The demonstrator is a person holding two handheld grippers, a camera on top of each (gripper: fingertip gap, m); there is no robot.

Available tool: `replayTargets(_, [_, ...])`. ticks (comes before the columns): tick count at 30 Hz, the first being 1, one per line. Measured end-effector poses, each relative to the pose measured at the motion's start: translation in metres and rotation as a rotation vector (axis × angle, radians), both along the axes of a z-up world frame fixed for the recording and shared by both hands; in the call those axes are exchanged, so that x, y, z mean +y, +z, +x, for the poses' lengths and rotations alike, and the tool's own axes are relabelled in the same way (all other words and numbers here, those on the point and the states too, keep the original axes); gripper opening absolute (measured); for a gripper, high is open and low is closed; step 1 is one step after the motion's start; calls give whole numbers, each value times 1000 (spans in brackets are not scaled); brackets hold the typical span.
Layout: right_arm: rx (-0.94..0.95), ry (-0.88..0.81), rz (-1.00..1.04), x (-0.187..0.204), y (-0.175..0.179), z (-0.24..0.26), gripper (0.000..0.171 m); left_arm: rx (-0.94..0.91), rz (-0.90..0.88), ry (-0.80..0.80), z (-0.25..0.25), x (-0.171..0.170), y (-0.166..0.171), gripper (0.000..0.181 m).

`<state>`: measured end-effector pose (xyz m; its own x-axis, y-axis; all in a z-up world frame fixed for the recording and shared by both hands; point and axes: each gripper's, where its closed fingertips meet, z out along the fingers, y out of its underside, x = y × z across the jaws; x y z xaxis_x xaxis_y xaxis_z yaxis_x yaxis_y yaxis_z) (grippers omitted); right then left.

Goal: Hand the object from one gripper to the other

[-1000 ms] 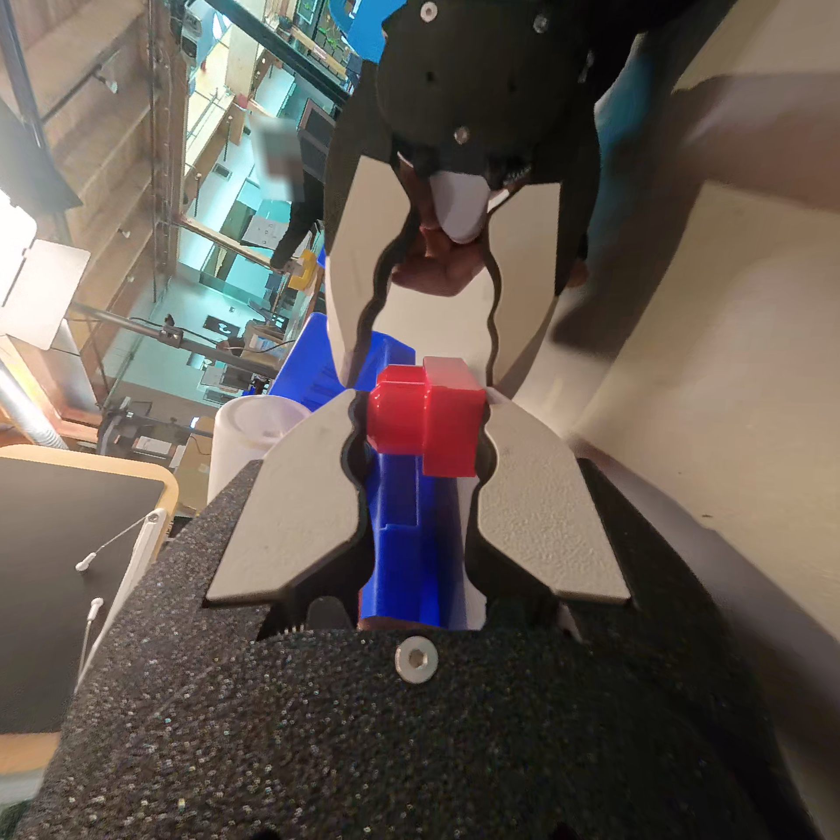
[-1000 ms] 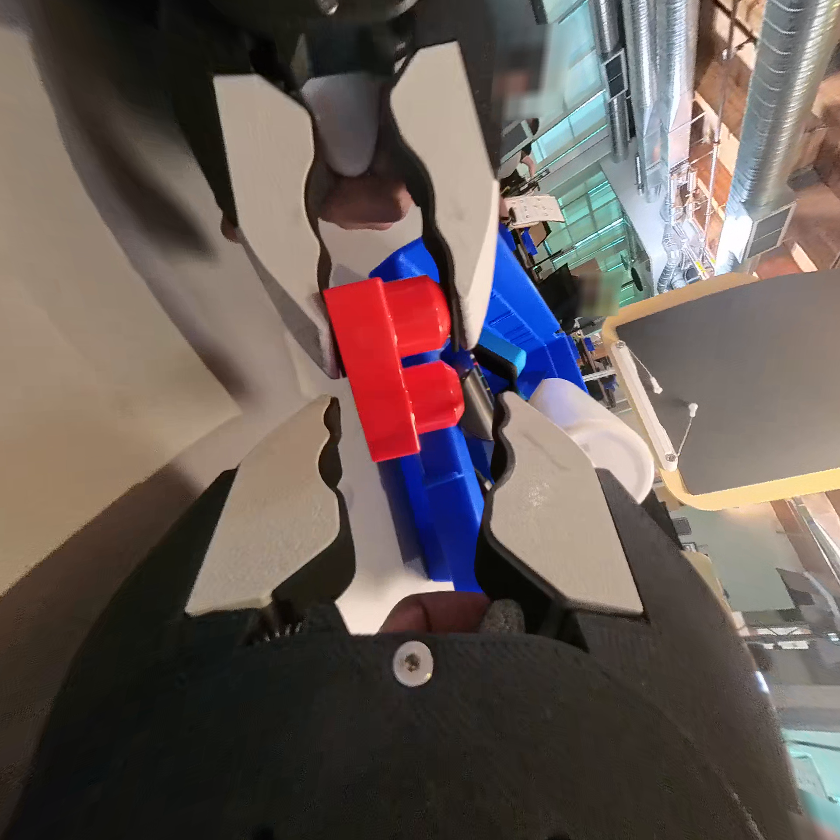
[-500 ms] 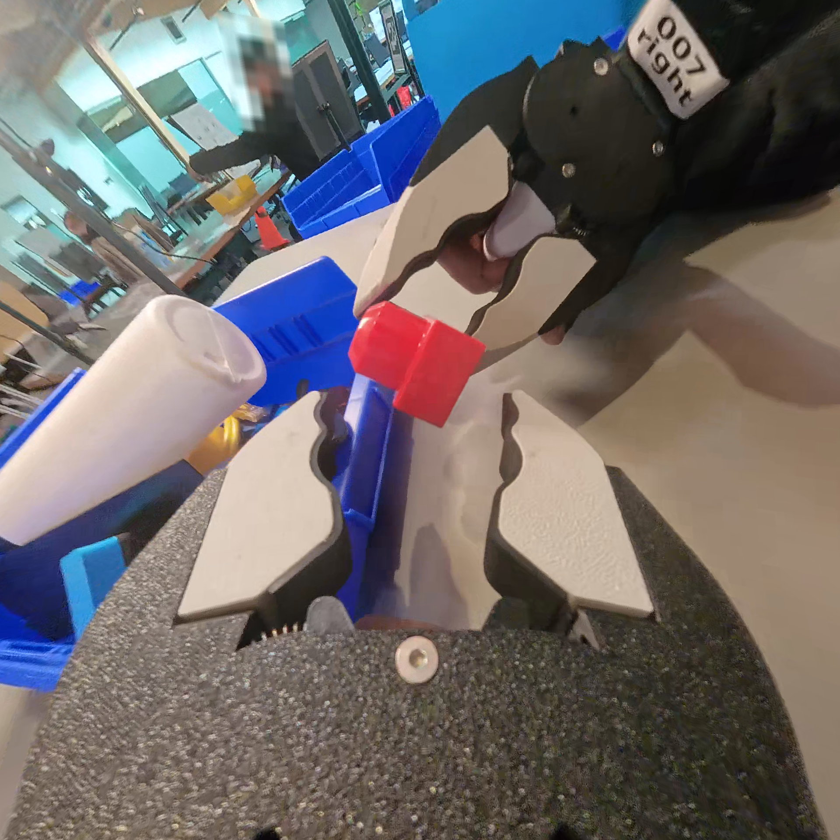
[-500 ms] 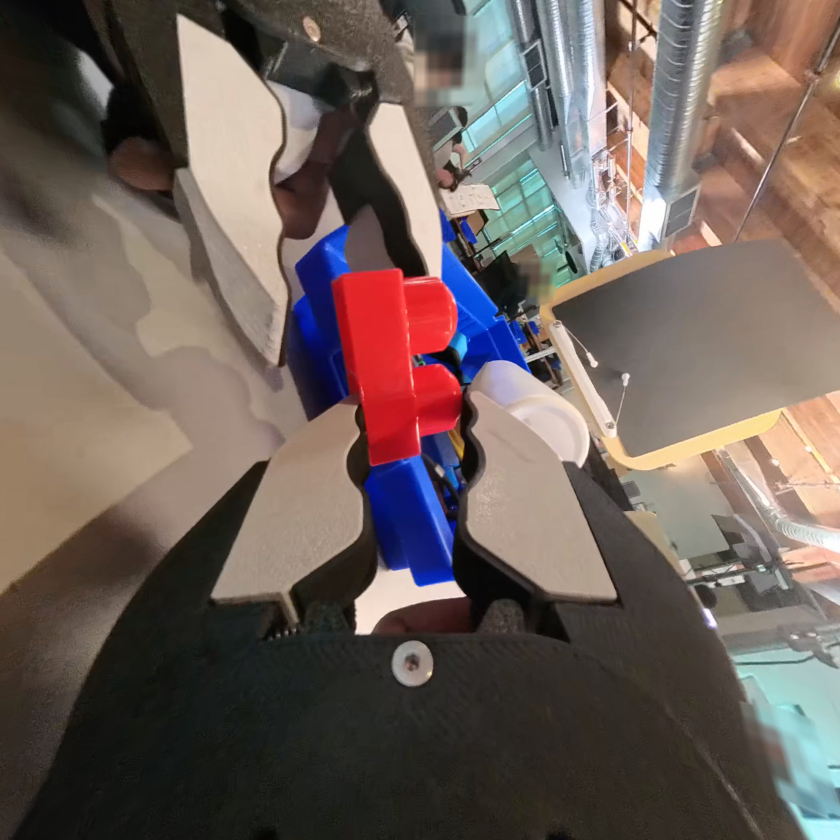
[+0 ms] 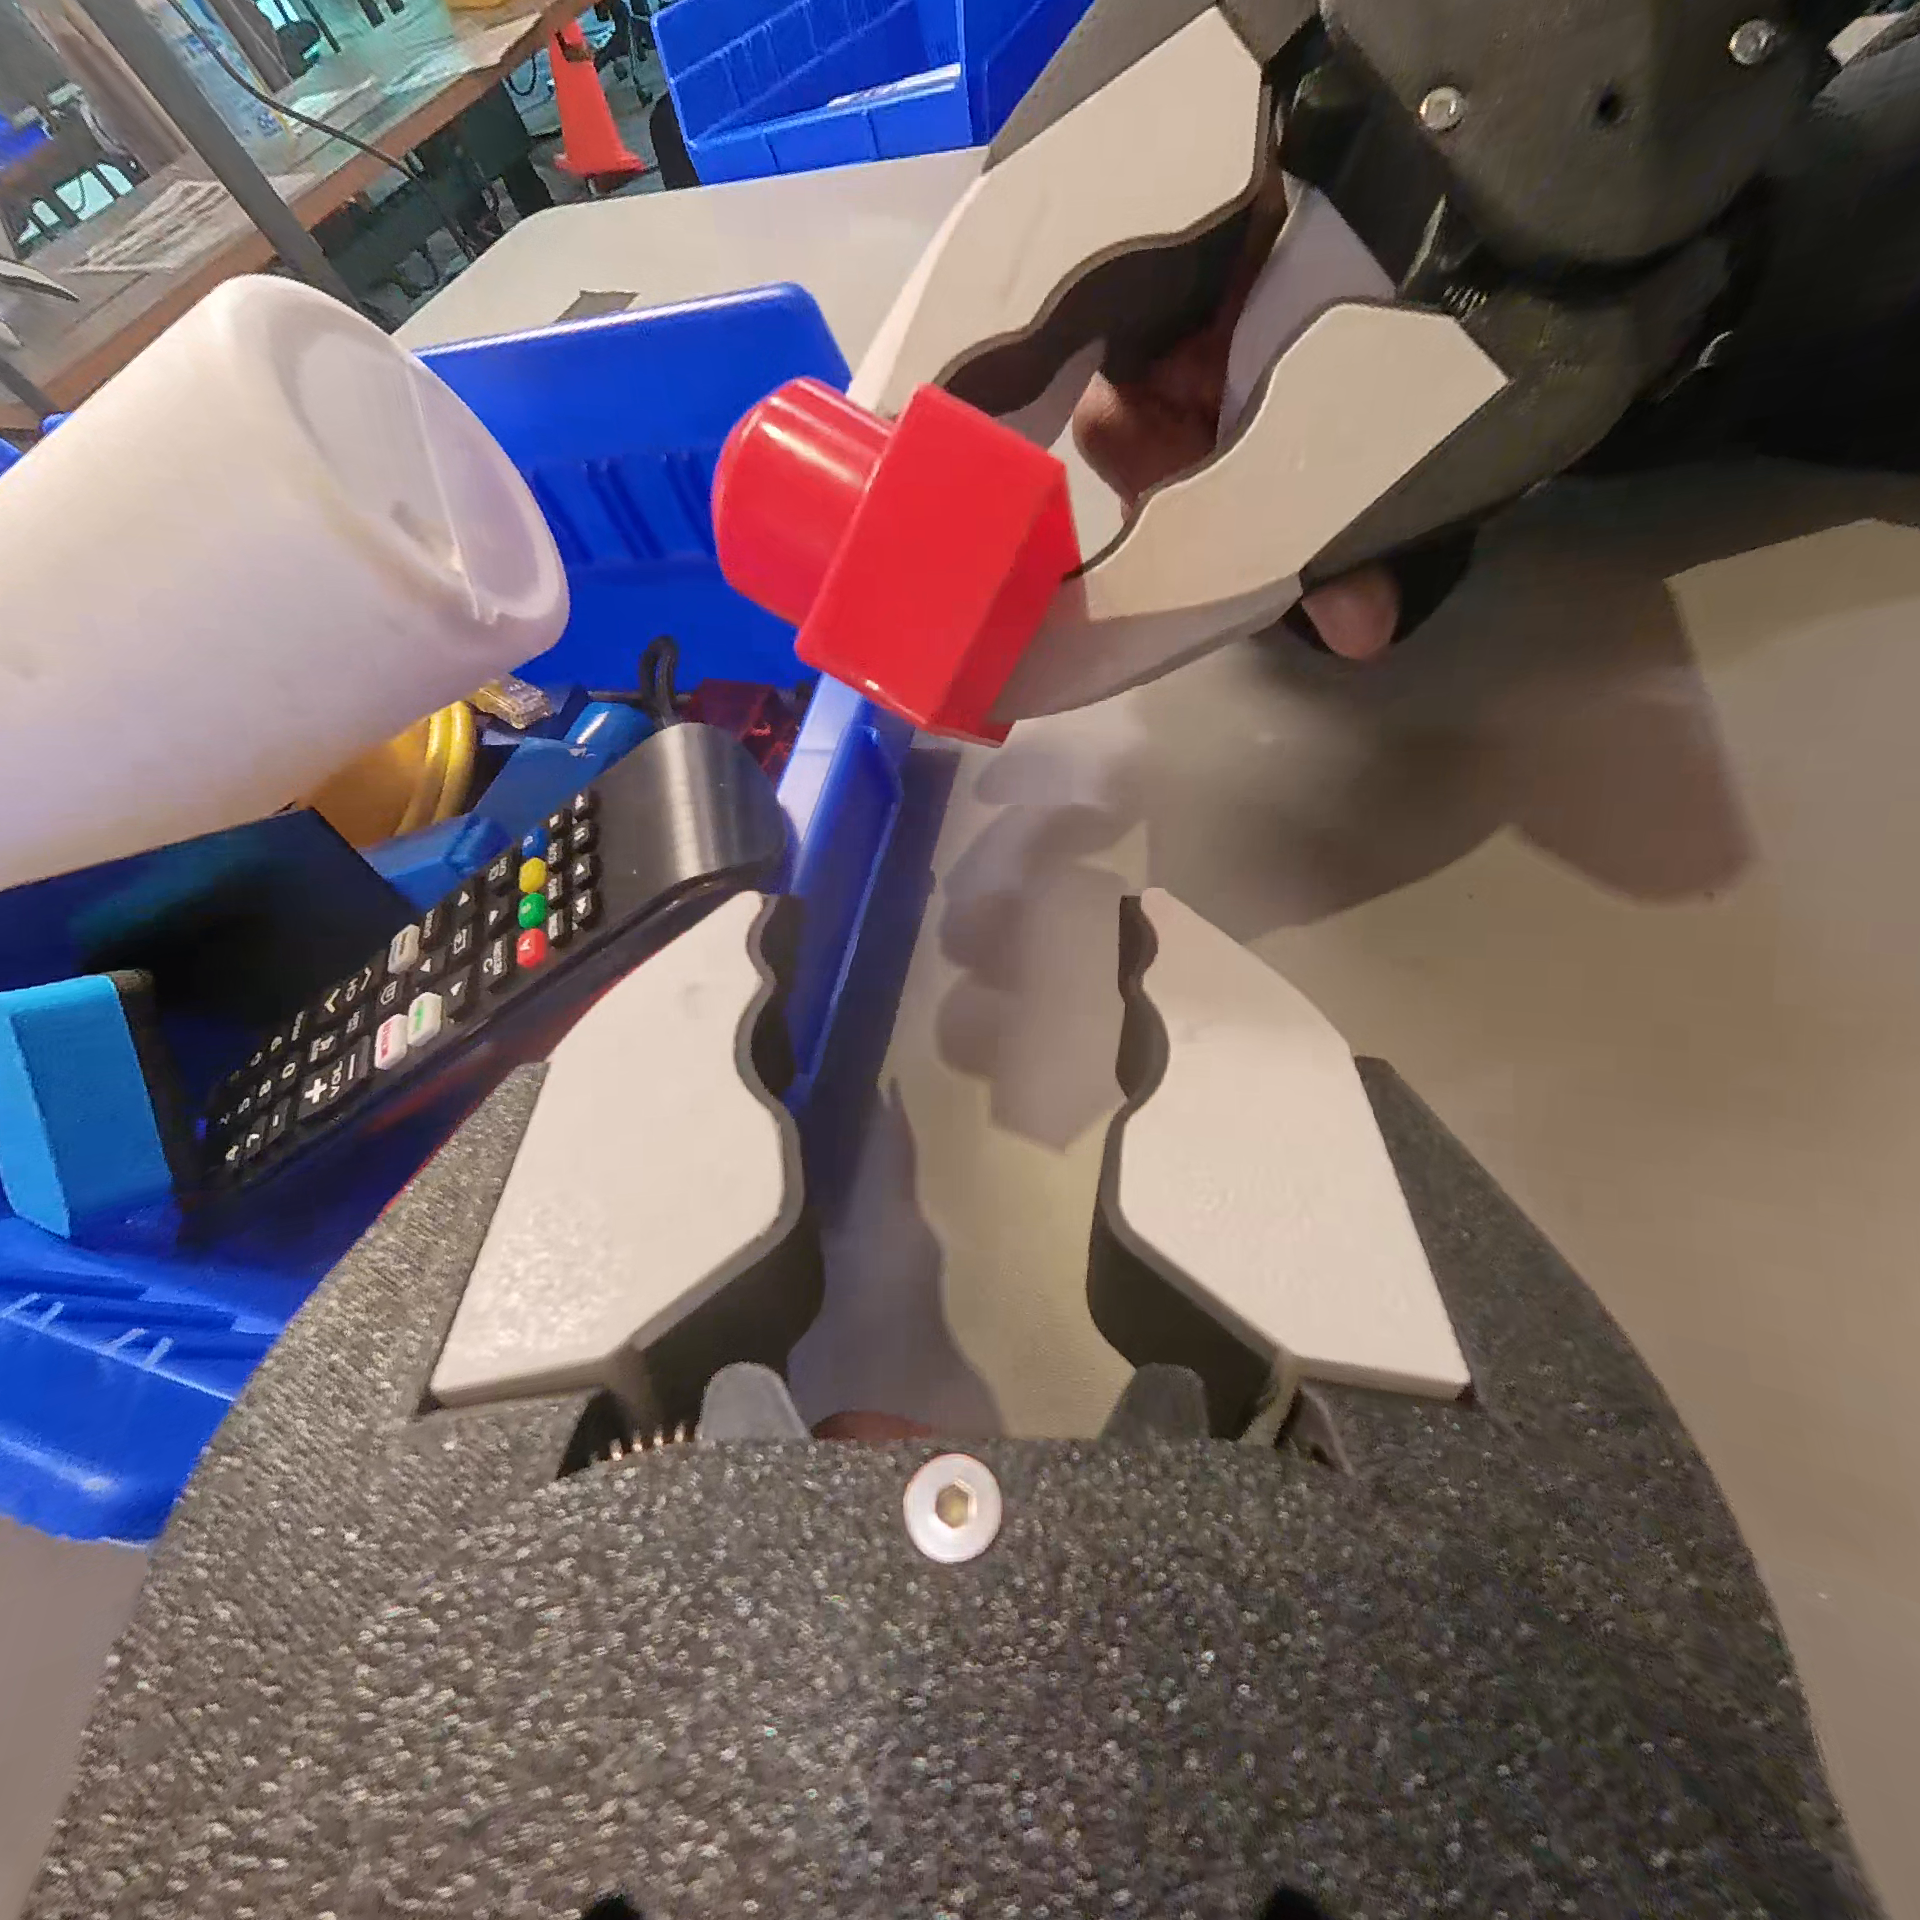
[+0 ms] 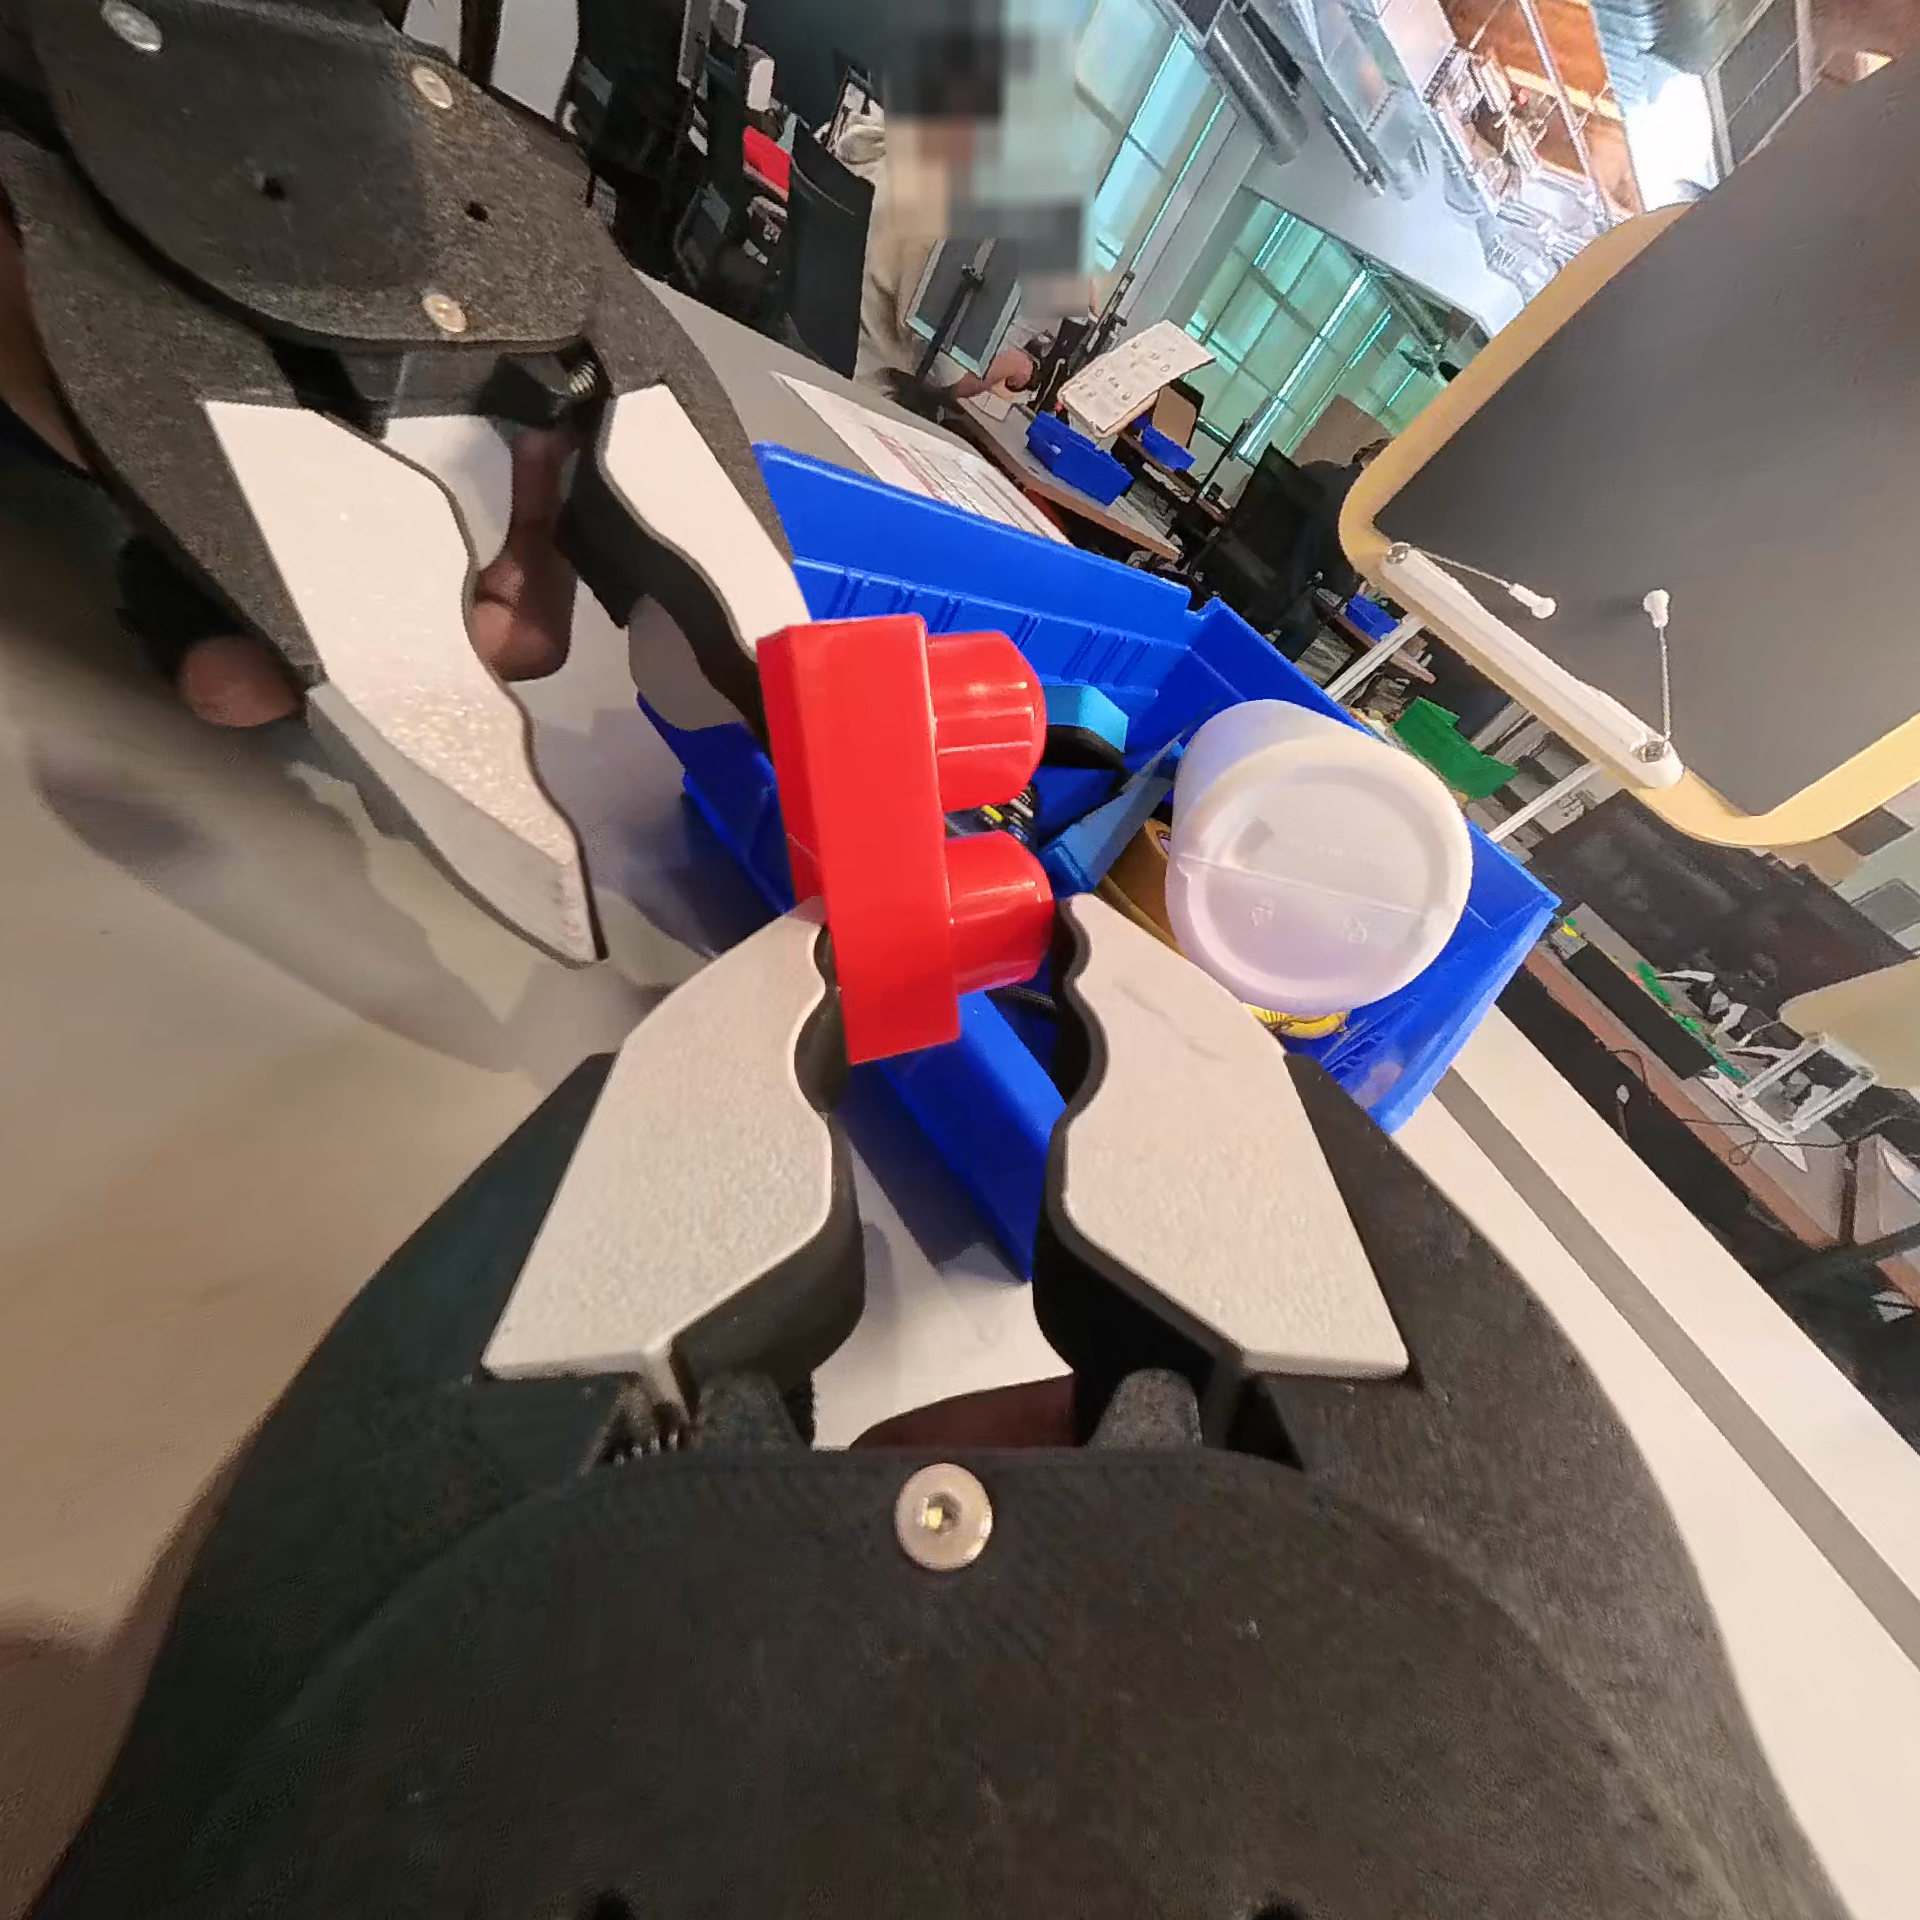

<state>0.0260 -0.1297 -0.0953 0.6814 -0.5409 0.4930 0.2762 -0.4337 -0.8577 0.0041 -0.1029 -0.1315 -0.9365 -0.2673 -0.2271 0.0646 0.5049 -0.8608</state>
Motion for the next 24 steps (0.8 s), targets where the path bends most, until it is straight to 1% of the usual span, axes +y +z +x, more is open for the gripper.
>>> replayTargets(9, [-8,12,-35,5,-4,0,35,-9,0,18,3,1,0,63])
replayTargets(15, [-17,23,-22,9,-2,-1,35,-31,-25,43,7,3,4,61])
replayTargets(18, [-10,62,41,15,5,-4,34,-26,-108,41,7,2,16,61])
replayTargets(24, [74,163,281,28,30,-13,34,32,-416,-28,1,6,64,61])
